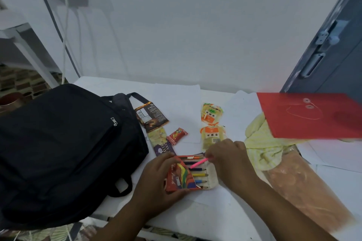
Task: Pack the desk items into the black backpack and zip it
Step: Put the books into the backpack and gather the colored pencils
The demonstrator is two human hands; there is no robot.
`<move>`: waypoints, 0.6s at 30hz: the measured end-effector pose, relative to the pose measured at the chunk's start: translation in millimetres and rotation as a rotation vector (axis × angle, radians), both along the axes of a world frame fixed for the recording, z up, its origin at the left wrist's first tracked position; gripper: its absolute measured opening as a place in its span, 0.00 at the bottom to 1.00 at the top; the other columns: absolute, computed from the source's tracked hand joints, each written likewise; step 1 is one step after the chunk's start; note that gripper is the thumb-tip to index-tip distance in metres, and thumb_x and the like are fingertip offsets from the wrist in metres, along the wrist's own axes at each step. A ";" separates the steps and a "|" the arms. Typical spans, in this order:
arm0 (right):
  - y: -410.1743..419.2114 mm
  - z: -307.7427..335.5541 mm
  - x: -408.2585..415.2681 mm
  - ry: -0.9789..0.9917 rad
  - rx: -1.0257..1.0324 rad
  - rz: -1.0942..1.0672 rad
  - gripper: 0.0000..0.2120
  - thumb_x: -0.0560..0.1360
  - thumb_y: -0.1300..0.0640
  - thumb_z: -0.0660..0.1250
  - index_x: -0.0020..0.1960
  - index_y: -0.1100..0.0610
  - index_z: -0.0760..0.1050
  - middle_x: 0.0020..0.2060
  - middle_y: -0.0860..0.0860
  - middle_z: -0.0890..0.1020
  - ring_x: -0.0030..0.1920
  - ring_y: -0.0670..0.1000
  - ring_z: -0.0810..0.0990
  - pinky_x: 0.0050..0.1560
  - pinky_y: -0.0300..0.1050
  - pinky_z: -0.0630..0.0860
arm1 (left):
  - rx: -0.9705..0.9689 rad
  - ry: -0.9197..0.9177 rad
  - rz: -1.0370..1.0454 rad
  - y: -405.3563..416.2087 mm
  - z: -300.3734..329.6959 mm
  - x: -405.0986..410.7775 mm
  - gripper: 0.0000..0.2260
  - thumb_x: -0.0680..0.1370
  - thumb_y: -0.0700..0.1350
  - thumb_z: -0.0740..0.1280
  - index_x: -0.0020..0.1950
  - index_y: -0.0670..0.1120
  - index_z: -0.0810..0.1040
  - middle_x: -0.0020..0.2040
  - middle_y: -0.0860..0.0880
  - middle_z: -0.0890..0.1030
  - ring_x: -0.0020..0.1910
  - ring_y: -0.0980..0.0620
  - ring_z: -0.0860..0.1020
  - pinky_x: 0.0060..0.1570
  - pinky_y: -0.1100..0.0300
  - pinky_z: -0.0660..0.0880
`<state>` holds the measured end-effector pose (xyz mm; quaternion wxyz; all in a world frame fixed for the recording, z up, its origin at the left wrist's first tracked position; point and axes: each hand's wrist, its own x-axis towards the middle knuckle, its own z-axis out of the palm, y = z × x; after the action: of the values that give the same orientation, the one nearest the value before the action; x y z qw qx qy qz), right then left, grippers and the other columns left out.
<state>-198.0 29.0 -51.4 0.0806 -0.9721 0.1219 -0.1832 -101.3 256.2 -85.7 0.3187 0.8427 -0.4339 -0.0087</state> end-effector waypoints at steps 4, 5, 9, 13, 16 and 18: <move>0.3 -24.0 -14.8 -0.022 -0.031 0.010 0.15 0.58 0.55 0.84 0.36 0.43 0.80 0.34 0.39 0.79 0.41 0.47 0.75 0.45 0.45 0.56 | 0.030 -0.024 -0.035 -4.6 -4.5 -8.1 0.35 0.69 0.74 0.69 0.69 0.56 0.72 0.70 0.56 0.73 0.67 0.57 0.72 0.65 0.57 0.70; 4.6 -27.4 -15.2 -0.026 -0.046 0.028 0.15 0.58 0.55 0.84 0.37 0.44 0.81 0.35 0.40 0.79 0.42 0.48 0.76 0.48 0.47 0.60 | 0.048 -0.026 -0.040 -4.4 -5.4 -8.6 0.35 0.69 0.75 0.68 0.69 0.56 0.72 0.71 0.56 0.73 0.67 0.57 0.72 0.66 0.57 0.70; 20.5 -34.3 -20.7 -0.007 -0.017 0.077 0.08 0.65 0.52 0.76 0.42 0.43 0.83 0.45 0.43 0.80 0.50 0.52 0.78 0.46 0.53 0.70 | 0.088 -0.052 -0.062 -3.7 -6.2 -8.9 0.36 0.68 0.75 0.68 0.69 0.55 0.73 0.70 0.54 0.74 0.68 0.55 0.72 0.66 0.53 0.71; 25.1 -40.3 -39.2 -0.086 0.134 0.017 0.14 0.75 0.52 0.60 0.55 0.46 0.82 0.56 0.46 0.79 0.60 0.52 0.73 0.50 0.51 0.67 | 0.037 -0.081 -0.088 -2.5 -3.1 -10.4 0.35 0.68 0.73 0.71 0.67 0.53 0.75 0.66 0.55 0.76 0.66 0.57 0.72 0.65 0.55 0.70; 25.0 -44.1 -50.9 -0.133 0.199 0.001 0.08 0.73 0.54 0.67 0.50 0.47 0.83 0.56 0.46 0.78 0.61 0.50 0.72 0.51 0.47 0.60 | 0.032 -0.089 -0.123 -0.6 -2.3 -12.1 0.35 0.68 0.73 0.71 0.66 0.52 0.76 0.65 0.55 0.76 0.66 0.56 0.73 0.63 0.56 0.71; 27.0 -47.3 -54.2 -0.113 0.187 0.053 0.07 0.72 0.54 0.70 0.47 0.45 0.83 0.57 0.47 0.78 0.61 0.52 0.72 0.51 0.47 0.59 | 0.032 -0.088 -0.152 1.1 -1.4 -12.8 0.33 0.69 0.72 0.71 0.66 0.53 0.76 0.63 0.53 0.75 0.63 0.55 0.73 0.60 0.55 0.73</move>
<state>-252.2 56.0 -98.7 0.1827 -0.9513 0.1081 -0.2234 -114.1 257.3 -87.1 0.2842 0.8118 -0.5102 -0.0026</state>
